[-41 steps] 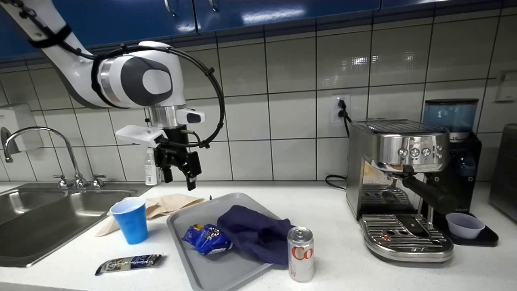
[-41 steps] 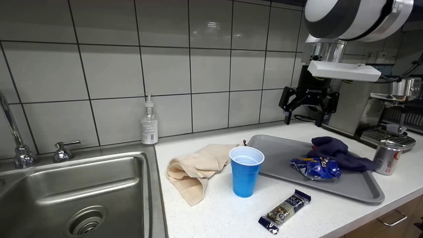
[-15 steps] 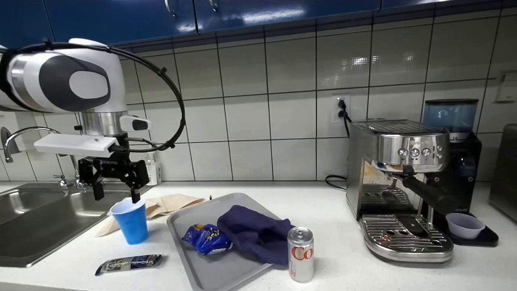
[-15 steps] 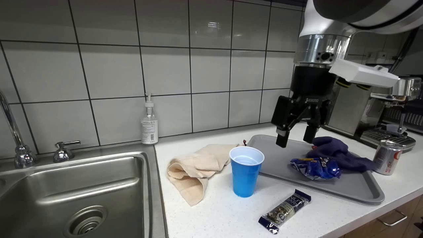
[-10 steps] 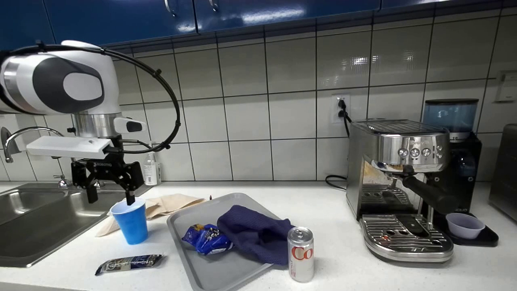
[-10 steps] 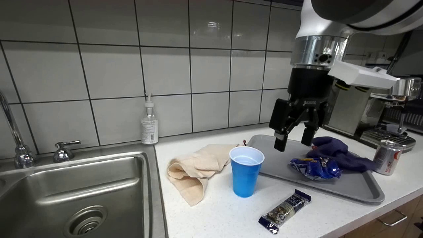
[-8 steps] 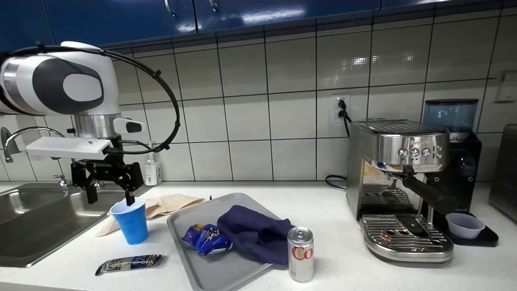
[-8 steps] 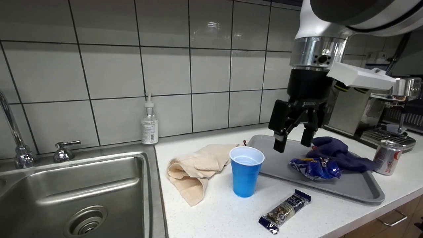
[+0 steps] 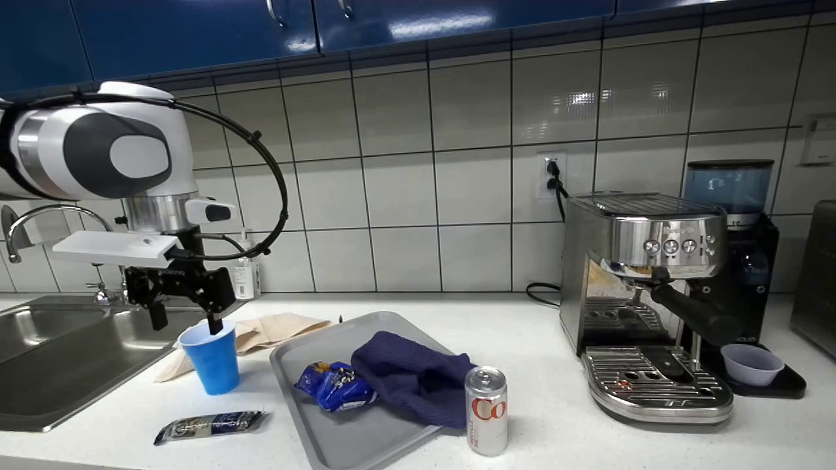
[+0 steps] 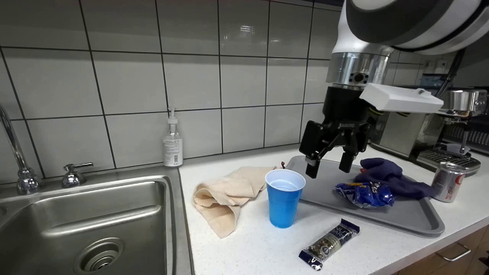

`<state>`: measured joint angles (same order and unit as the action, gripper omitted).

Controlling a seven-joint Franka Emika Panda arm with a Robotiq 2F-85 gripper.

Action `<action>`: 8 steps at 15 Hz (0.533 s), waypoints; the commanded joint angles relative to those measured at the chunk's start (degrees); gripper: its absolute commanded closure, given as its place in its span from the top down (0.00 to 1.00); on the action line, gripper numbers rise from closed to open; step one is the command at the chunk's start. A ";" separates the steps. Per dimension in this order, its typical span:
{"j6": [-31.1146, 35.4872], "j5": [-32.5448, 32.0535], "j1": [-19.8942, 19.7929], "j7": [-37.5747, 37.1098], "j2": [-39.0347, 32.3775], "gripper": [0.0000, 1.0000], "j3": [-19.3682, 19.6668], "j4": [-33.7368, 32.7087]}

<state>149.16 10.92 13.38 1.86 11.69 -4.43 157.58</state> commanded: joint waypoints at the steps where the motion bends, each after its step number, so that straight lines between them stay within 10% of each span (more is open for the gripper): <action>1: 2.53 -0.80 -1.63 -4.65 -4.73 1.00 -1.89 -3.87; 8: 5.63 -5.76 -2.83 -12.54 -12.52 1.00 -2.44 -9.94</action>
<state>153.90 8.60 12.39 -6.14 2.97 -5.41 151.03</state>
